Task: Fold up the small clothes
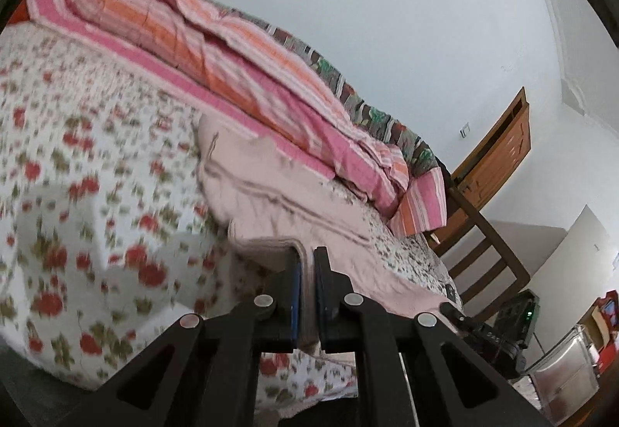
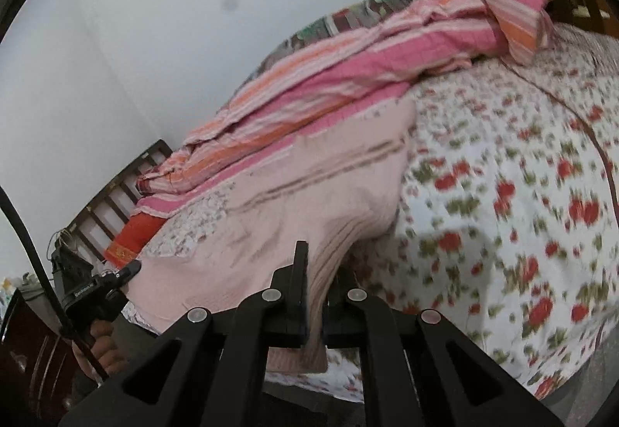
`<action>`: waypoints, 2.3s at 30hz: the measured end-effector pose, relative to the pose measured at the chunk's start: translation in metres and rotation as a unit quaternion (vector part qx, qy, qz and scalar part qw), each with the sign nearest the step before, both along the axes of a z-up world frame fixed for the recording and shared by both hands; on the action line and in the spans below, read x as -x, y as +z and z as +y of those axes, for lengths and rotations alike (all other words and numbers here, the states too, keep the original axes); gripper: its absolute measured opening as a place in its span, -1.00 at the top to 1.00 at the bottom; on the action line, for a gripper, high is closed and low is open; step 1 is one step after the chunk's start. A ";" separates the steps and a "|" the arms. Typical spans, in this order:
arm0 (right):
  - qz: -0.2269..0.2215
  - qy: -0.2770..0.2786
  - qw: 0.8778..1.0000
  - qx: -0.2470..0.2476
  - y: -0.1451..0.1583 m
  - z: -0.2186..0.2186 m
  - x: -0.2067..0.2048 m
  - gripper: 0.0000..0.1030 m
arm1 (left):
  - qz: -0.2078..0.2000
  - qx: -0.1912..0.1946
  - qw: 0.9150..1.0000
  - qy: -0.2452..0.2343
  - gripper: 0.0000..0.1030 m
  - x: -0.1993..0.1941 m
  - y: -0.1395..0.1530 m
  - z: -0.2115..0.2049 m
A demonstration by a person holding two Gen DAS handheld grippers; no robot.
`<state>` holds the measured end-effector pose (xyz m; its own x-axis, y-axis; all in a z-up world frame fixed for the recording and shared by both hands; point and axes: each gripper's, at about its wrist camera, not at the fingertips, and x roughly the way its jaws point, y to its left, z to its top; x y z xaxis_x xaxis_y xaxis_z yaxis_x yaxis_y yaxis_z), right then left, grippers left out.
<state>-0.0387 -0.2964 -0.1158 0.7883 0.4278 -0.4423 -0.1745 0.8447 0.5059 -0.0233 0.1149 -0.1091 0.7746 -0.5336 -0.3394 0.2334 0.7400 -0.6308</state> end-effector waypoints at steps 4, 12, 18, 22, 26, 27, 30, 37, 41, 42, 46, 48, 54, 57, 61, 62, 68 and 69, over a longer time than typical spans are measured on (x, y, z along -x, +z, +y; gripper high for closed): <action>-0.024 -0.005 1.000 -0.005 0.018 0.000 -0.013 0.90 | -0.006 -0.011 1.000 0.020 0.86 -0.018 0.015 -0.001; -0.018 -0.018 0.999 -0.038 0.032 -0.005 -0.077 0.90 | 0.010 -0.038 0.997 0.061 0.86 -0.087 0.017 -0.001; -0.013 -0.020 0.998 -0.059 0.035 -0.005 -0.130 0.90 | 0.030 -0.018 0.997 0.067 0.86 -0.135 0.010 0.005; 0.002 -0.021 0.998 -0.067 0.033 -0.006 -0.168 0.90 | 0.041 -0.012 0.996 0.073 0.86 -0.165 0.004 0.005; 0.010 -0.023 0.998 -0.054 0.029 -0.006 -0.202 0.90 | 0.056 -0.005 0.995 0.080 0.86 -0.202 -0.003 0.005; 0.009 -0.025 0.999 -0.042 0.028 -0.005 -0.212 0.90 | 0.059 -0.008 0.995 0.083 0.86 -0.212 -0.003 0.003; 0.020 -0.028 0.999 -0.026 0.021 -0.004 -0.242 0.90 | 0.063 -0.020 0.994 0.090 0.86 -0.241 -0.004 -0.001; 0.054 -0.044 0.997 -0.015 0.002 -0.003 -0.312 0.90 | 0.096 -0.033 0.990 0.099 0.86 -0.304 -0.017 -0.008; 0.098 -0.042 0.994 0.014 -0.015 0.004 -0.348 0.63 | 0.131 -0.038 0.987 0.086 0.11 -0.329 -0.026 -0.008; 0.101 -0.032 0.994 0.029 -0.017 0.007 -0.351 0.53 | 0.128 -0.048 0.987 0.088 -0.04 -0.329 -0.025 -0.008; 0.067 -0.031 0.995 0.074 -0.014 0.015 -0.337 0.19 | 0.099 -0.076 0.989 0.083 -0.23 -0.317 -0.022 -0.012; 0.046 -0.035 0.993 0.106 -0.008 0.019 -0.325 0.15 | 0.106 -0.100 0.985 0.088 -0.23 -0.314 -0.022 -0.016; 0.045 -0.037 0.991 0.121 -0.003 0.015 -0.298 0.09 | 0.109 -0.131 0.981 0.089 -0.23 -0.290 -0.020 -0.024; 0.054 -0.037 0.991 0.120 -0.003 0.012 -0.281 0.07 | 0.107 -0.155 0.978 0.094 -0.23 -0.275 -0.015 -0.030; 0.065 -0.033 0.990 0.118 -0.008 0.009 -0.258 0.02 | 0.101 -0.182 0.974 0.094 -0.23 -0.252 -0.012 -0.042; 0.068 -0.031 0.991 0.115 -0.009 0.007 -0.252 0.02 | 0.101 -0.187 0.973 0.094 -0.23 -0.248 -0.012 -0.044; 0.088 -0.017 0.989 0.118 -0.019 0.004 -0.220 0.01 | 0.098 -0.227 0.965 0.088 -0.32 -0.209 -0.017 -0.057; 0.090 -0.015 0.988 0.121 -0.020 0.004 -0.215 0.00 | 0.096 -0.222 0.967 0.082 -0.33 -0.202 -0.019 -0.057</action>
<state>0.1761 -0.2927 -0.1358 0.6983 0.2700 -0.6629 -0.0730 0.9482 0.3093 0.1788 0.0580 -0.1280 0.7361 -0.1769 -0.6533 -0.0009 0.9650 -0.2623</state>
